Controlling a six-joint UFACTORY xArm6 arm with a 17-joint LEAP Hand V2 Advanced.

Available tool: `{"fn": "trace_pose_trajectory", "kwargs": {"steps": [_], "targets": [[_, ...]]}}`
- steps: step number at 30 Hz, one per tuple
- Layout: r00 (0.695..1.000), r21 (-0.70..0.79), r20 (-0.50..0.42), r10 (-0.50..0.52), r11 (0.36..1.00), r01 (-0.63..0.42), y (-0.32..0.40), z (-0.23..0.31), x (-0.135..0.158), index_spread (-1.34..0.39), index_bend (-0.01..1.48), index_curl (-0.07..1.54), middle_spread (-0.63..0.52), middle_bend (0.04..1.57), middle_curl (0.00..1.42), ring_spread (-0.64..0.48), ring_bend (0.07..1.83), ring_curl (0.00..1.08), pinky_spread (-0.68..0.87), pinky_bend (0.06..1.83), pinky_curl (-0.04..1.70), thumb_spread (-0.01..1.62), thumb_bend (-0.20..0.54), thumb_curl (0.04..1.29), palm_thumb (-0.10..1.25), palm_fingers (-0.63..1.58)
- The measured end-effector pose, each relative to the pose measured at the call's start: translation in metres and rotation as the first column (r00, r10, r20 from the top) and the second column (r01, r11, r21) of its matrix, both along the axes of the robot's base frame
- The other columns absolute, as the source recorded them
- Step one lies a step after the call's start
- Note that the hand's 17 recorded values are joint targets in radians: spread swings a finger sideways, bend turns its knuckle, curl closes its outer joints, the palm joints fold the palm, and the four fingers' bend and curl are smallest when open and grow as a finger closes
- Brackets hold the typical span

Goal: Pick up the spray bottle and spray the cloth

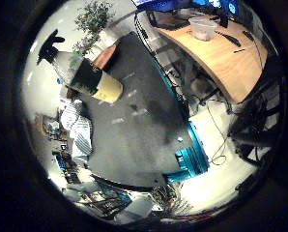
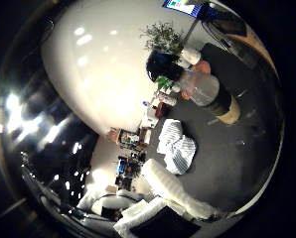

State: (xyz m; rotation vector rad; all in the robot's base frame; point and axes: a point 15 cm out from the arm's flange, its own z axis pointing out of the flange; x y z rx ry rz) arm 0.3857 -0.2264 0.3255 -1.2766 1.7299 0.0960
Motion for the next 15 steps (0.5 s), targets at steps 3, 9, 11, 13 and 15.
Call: {"fn": "trace_pose_trajectory", "kwargs": {"steps": [3,9,11,13,15], "targets": [[0.999,0.034,0.036,-0.017,0.999,0.016,0.002,0.007,0.007,-0.14,0.15,0.26,0.13,0.19,0.31,0.12,0.28,0.27,0.28,0.36,0.33,1.13,-0.022,0.28,0.48,0.0],[0.998,0.058,0.066,-0.007,0.998,0.003,0.013,0.009,0.016,-0.14,0.16,0.26,0.13,0.19,0.31,0.11,0.28,0.27,0.27,0.36,0.33,1.14,-0.023,0.27,0.47,0.0],[0.998,0.059,0.067,-0.005,0.998,0.001,0.015,0.008,0.019,-0.14,0.15,0.26,0.13,0.19,0.31,0.11,0.28,0.27,0.27,0.36,0.33,1.14,-0.022,0.27,0.46,0.01],[0.997,0.073,0.075,-0.006,0.997,0.0,0.016,0.007,0.023,-0.14,0.15,0.26,0.13,0.2,0.31,0.11,0.28,0.27,0.27,0.36,0.33,1.14,-0.021,0.27,0.46,0.01],[0.997,0.099,0.079,-0.007,0.995,-0.001,0.018,0.002,0.029,-0.14,0.16,0.26,0.13,0.19,0.32,0.11,0.28,0.27,0.27,0.36,0.33,1.14,-0.02,0.27,0.46,0.01]]}}
